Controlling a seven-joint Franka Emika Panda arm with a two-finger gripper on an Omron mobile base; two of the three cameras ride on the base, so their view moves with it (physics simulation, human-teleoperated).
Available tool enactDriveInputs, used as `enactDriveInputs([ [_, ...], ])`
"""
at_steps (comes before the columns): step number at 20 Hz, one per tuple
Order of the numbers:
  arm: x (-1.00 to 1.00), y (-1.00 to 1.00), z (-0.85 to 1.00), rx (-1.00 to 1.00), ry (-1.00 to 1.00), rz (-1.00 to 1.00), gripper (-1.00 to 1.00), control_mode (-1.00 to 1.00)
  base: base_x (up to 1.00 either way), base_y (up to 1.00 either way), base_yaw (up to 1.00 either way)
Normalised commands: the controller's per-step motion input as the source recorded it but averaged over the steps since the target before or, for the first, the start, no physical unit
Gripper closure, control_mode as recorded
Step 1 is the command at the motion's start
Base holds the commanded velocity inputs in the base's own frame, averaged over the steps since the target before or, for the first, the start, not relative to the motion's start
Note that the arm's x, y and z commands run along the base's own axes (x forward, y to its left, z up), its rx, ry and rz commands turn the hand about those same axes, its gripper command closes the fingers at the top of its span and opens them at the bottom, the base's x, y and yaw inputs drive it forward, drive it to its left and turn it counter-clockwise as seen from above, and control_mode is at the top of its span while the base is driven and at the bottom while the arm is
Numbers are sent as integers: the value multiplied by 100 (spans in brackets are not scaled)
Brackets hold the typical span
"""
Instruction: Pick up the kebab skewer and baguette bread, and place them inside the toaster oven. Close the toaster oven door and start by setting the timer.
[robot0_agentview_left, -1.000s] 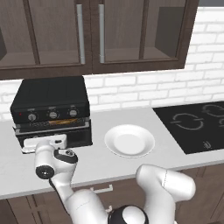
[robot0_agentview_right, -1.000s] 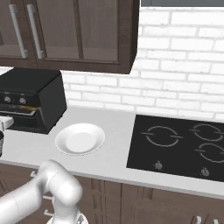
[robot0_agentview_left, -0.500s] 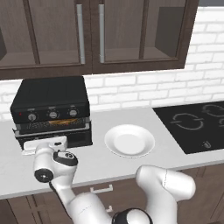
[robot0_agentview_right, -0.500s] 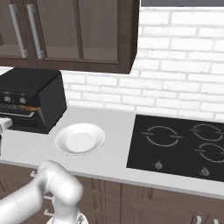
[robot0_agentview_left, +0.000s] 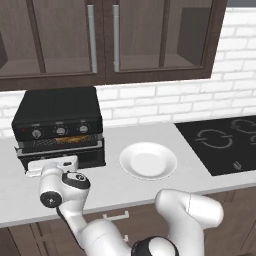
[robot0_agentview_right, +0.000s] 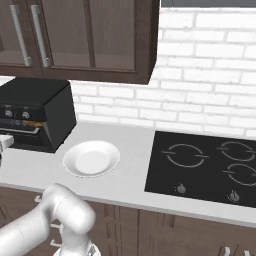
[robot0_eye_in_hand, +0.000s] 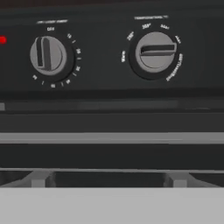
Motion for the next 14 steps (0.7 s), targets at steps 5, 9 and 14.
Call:
enactDriveInputs([
  [5, 4, -15, 31, 3, 0, 0, -100, -100, 0, 0, 0],
  [9, -20, -1, -83, -1, -6, -5, -100, -100, 0, 0, 0],
  [14, 18, -7, -76, -1, -5, -3, -100, -100, 0, 0, 0],
])
